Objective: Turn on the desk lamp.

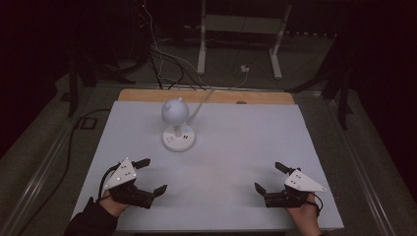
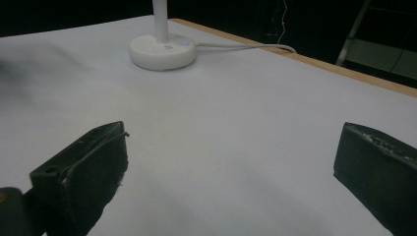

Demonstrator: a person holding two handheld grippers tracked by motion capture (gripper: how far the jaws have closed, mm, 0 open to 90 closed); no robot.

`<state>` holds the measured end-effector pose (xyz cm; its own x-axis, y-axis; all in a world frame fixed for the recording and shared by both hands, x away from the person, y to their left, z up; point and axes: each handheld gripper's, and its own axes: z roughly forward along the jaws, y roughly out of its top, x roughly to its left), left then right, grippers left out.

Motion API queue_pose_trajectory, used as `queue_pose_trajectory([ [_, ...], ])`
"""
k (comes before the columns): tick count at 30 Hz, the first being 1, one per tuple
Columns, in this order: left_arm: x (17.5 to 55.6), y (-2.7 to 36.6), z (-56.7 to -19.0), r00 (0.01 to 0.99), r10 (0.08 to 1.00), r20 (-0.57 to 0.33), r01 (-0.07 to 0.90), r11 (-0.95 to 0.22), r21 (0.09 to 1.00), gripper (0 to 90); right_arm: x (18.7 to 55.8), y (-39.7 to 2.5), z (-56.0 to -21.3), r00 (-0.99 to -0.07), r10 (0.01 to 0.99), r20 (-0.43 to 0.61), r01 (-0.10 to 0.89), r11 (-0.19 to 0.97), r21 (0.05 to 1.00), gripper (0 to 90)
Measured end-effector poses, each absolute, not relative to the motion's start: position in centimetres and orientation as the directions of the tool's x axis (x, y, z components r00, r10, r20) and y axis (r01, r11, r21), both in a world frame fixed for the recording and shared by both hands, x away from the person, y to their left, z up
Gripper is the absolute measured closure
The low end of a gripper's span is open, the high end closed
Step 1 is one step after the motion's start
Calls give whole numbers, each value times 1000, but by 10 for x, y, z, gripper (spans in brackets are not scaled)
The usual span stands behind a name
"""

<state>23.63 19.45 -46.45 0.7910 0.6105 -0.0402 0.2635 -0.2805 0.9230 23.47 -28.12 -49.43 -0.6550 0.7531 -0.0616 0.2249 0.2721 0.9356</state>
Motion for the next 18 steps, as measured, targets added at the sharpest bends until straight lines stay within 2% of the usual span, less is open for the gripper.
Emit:
queue_pose_trajectory([
  [18, 249, 181, -454, 795, 603, -61, 271, -264, 926, 3, 235, -281, -495, -660, 750, -55, 227, 268, 936, 0],
])
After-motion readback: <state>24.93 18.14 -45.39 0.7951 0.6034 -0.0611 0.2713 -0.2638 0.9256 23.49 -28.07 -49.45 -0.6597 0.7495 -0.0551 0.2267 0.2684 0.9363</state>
